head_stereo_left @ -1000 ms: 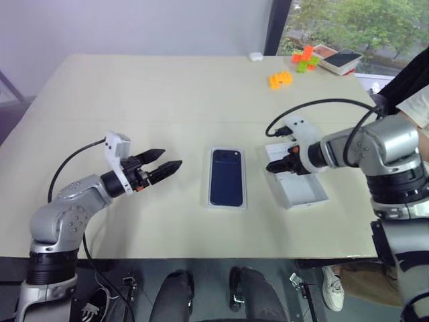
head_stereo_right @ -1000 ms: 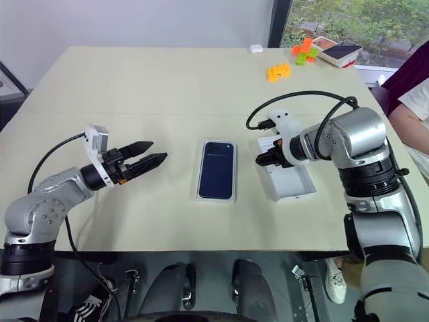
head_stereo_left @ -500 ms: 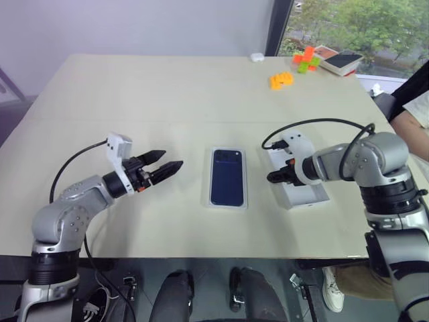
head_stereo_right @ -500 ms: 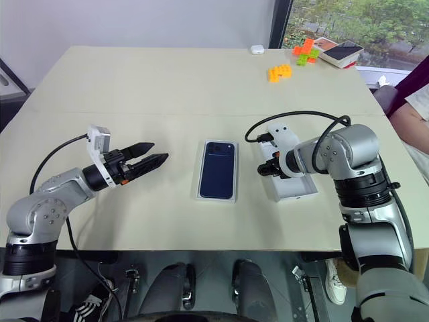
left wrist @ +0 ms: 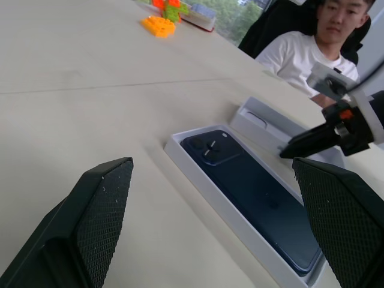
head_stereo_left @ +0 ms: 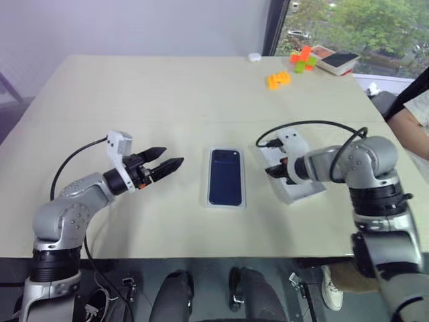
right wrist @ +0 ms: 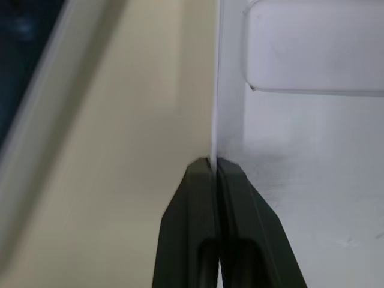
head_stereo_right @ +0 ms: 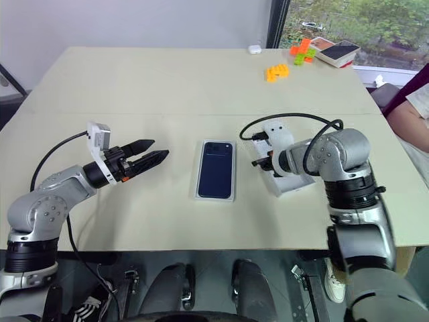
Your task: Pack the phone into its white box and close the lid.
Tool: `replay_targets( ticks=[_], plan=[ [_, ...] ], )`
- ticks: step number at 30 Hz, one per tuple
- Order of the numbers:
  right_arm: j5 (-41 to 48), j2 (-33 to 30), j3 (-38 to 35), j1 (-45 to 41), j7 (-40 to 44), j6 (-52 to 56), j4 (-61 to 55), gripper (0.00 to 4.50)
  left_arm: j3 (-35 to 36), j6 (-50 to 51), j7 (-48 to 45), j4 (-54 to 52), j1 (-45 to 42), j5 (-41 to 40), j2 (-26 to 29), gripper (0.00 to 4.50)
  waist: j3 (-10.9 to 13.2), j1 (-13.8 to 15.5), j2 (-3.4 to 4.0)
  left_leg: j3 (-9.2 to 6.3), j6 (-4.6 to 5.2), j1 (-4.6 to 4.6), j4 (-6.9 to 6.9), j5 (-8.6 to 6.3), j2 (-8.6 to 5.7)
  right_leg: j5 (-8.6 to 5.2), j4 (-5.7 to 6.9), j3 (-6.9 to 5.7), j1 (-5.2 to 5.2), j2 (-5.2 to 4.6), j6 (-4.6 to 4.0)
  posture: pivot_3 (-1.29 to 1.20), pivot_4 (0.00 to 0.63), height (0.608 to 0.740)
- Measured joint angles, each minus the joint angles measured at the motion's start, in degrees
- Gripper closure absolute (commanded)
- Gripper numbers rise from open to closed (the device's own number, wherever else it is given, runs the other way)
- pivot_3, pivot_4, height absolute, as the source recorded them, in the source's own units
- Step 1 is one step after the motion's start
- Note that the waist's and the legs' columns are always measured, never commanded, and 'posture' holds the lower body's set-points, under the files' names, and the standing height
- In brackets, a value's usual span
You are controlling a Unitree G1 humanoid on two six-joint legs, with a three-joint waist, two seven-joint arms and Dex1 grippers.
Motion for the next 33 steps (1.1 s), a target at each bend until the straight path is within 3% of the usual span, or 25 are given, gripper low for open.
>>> replay_targets(
  ticks=[6, 10, 15, 21, 28, 33],
  plan=[
    [-3.22, 8.39, -15.54, -9.41, -1.28, -5.31, 4.49, 4.43, 0.16, -0.45, -1.31, 0.28, 0.55, 0.19, 0.41, 0.0, 0.01, -0.59, 0.02, -0.02, 0.01, -0.05, -0.06, 0.01, 0.01, 0.0, 0.06, -0.01, -0.08, 0.01, 0.0, 0.0, 0.15, 0.74],
    [1.7, 15.96, -27.04, -14.04, 0.11, -8.42, 6.16, 4.43, 0.62, -0.42, -2.27, 0.53, 1.24, 0.18, 1.28, 0.0, 0.01, -0.71, 0.06, -0.01, 0.01, -0.25, -0.11, 0.01, 0.05, 0.0, 0.1, -0.02, -0.29, 0.02, 0.0, 0.0, 0.15, 0.74],
    [6.03, 17.7, -26.68, -12.21, 5.7, -7.73, 3.27, 4.43, 1.25, -0.42, -2.06, 1.28, 1.25, 0.19, 1.33, 0.0, 0.0, -0.49, 0.07, -0.01, 0.01, -0.73, -0.01, 0.02, -0.03, 0.01, 0.08, -0.08, -0.62, -0.15, 0.01, 0.0, 0.15, 0.74],
    [15.79, 23.84, -36.41, -12.34, 6.34, -0.49, 6.28, 4.43, 1.19, 0.42, -0.79, 0.35, 1.25, -0.56, 0.39, 0.0, 0.0, -0.64, 0.07, -0.01, 0.01, -0.72, -0.01, 0.02, -0.02, 0.03, 0.12, -0.08, -0.65, -0.14, 0.05, 0.0, 0.15, 0.74],
    [31.26, 32.43, -45.61, -10.2, -3.76, -0.33, 9.99, 4.43, 1.59, 1.29, 0.3, -0.32, 1.15, -1.5, 0.42, 0.0, -0.01, -0.86, 0.07, -0.01, -0.03, -0.59, -0.01, 0.05, 0.0, 0.03, 0.4, -0.04, -0.65, -0.12, 0.04, 0.0, 0.15, 0.74],
    [48.63, 36.39, -38.41, -1.23, -18.72, -6.81, 10.2, 4.43, 3.45, 0.71, 0.42, -0.3, 1.01, -2.25, 0.49, 0.0, 0.03, -0.95, 0.12, -0.01, 0.01, -0.69, 0.05, 0.09, -0.04, 0.03, 0.59, 0.03, -0.8, -0.19, 0.04, 0.0, 0.15, 0.74]
  ],
)
